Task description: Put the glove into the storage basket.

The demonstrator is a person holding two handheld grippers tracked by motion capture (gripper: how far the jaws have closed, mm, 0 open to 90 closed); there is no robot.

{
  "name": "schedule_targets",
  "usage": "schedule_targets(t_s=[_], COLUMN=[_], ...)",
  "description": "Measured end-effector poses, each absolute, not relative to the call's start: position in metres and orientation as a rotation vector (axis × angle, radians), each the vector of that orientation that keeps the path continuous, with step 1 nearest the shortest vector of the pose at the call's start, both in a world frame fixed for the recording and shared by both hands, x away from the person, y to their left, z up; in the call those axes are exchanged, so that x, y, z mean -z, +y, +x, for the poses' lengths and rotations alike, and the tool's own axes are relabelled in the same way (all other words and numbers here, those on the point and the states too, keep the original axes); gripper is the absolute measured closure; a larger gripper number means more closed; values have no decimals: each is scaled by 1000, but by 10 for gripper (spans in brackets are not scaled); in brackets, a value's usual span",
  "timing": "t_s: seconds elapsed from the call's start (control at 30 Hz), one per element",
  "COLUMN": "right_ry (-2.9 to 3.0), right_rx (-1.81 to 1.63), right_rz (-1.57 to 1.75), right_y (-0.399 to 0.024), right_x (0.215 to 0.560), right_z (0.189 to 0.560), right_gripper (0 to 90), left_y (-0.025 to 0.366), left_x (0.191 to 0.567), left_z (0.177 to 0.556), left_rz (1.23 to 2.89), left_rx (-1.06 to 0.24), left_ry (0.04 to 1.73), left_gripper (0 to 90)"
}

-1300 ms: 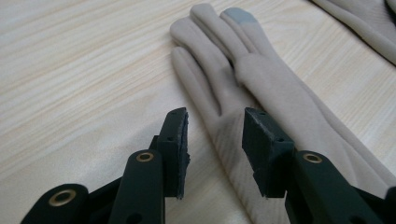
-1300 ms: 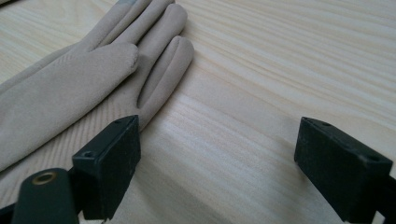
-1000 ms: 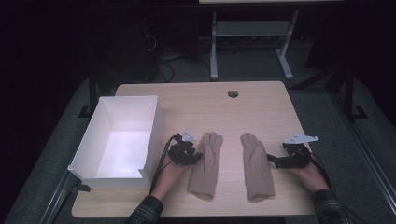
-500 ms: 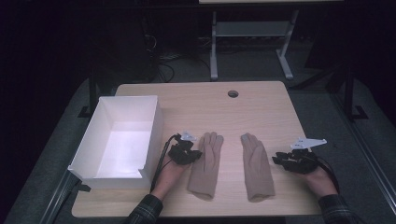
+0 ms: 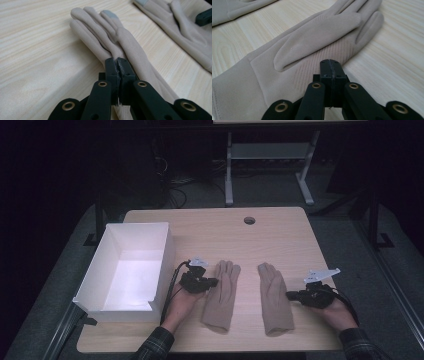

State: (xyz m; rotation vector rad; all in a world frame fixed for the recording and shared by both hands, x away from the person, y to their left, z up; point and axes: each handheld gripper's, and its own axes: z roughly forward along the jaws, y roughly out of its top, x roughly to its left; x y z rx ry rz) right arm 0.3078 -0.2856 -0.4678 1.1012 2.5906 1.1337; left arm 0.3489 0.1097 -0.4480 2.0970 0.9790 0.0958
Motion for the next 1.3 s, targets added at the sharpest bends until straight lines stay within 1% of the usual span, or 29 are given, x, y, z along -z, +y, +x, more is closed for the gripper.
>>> schedule_targets(t_s=[0.23, 0.7, 0.97, 1.13, 1.3], right_ry=[2602, 2646, 2666, 2671, 2665], right_rx=[-1153, -1157, -1153, -1150, -1150], right_rz=[1066, 983, 926, 933, 932], right_y=[-279, -245, -225, -225, -225], right_x=[469, 468, 468, 468, 469], right_z=[311, 318, 320, 320, 322], right_gripper=[899, 899, 900, 900, 900], left_y=[108, 90, 86, 84, 77], left_x=[445, 445, 444, 444, 447], left_z=[350, 363, 368, 379, 385], left_rz=[2080, 2064, 2064, 2062, 2067], left_rx=[-76, -77, -89, -115, -97], left_ry=[963, 943, 930, 941, 924], left_gripper=[880, 879, 879, 879, 879])
